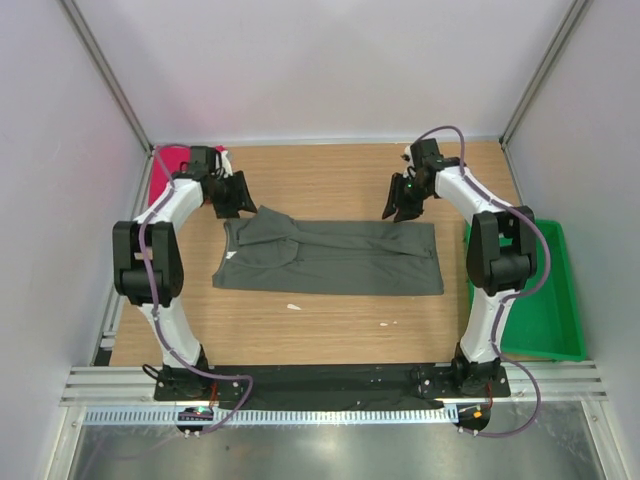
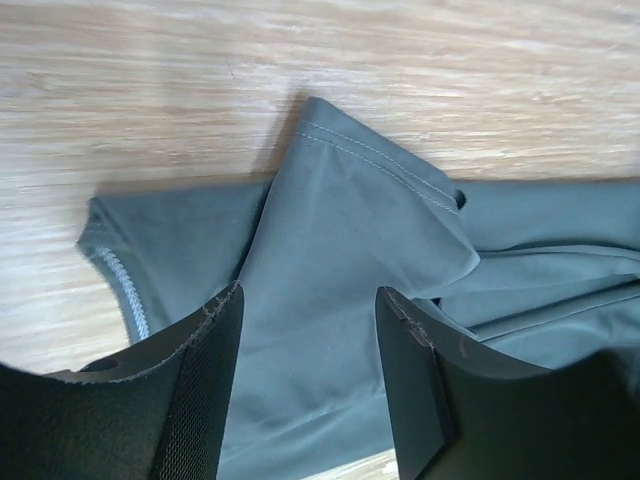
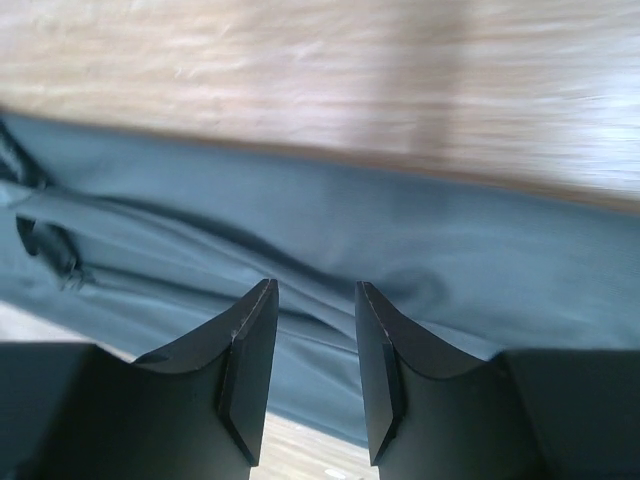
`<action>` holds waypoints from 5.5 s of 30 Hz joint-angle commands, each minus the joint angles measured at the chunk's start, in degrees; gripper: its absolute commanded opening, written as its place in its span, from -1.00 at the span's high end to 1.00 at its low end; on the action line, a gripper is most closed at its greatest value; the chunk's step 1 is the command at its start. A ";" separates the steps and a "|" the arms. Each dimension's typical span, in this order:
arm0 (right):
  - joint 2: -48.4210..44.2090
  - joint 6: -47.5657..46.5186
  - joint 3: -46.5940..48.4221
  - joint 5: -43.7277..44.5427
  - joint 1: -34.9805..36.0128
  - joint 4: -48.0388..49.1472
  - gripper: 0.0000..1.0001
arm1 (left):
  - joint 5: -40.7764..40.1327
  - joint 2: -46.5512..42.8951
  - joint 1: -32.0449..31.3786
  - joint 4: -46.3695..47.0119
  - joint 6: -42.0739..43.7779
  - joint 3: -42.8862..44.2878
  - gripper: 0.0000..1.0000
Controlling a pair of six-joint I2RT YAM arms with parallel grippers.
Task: Fold and stack the t-shirts
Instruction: Fold the tshirt
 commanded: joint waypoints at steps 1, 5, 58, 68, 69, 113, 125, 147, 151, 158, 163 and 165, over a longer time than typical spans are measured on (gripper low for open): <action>1.54 1.33 2.37 -6.73 1.88 1.19 0.15 | 3.84 3.04 -0.18 -1.16 2.10 4.36 -0.15; 3.65 6.59 1.41 -16.14 4.87 9.77 0.15 | 5.68 7.17 -0.27 -0.73 3.95 9.11 -0.19; 3.13 11.01 -3.86 -16.77 10.23 12.54 0.20 | 8.86 -26.01 -2.90 -0.02 -4.92 -28.92 0.69; -0.04 6.09 -5.54 -12.20 9.62 8.49 0.19 | 9.72 -33.44 -3.17 7.00 -4.49 -29.83 -0.27; -0.21 5.91 -5.54 -12.02 9.44 8.32 0.18 | 10.78 -31.59 -4.04 7.97 -3.96 -28.77 -0.31; -7.95 3.97 -16.26 -9.47 -3.66 7.00 0.19 | -1.61 -13.11 -20.57 2.35 3.08 -14.78 1.00; -8.21 4.76 -17.05 -6.05 -4.62 6.56 0.19 | 1.99 -12.07 -23.03 -1.07 -0.36 -18.48 0.72; -5.75 0.81 -9.86 6.34 -12.36 5.86 0.11 | 2.71 -12.16 -1.86 -1.34 -6.07 -10.93 -0.01; -3.29 0.11 -7.30 7.75 -12.62 5.24 0.11 | 1.91 -8.55 -0.18 -1.78 -6.07 -8.46 -0.02; -1.35 0.72 -6.94 7.32 -12.79 4.98 0.13 | 4.90 -6.44 -0.27 1.91 -9.05 -11.00 0.10; 0.05 0.99 -6.86 6.09 -12.80 5.68 0.19 | 7.18 -6.96 -0.18 3.84 -11.43 -14.25 0.24; 0.23 1.25 -6.86 5.82 -12.80 6.12 0.23 | 7.36 -7.40 -0.27 4.37 -12.31 -16.00 0.28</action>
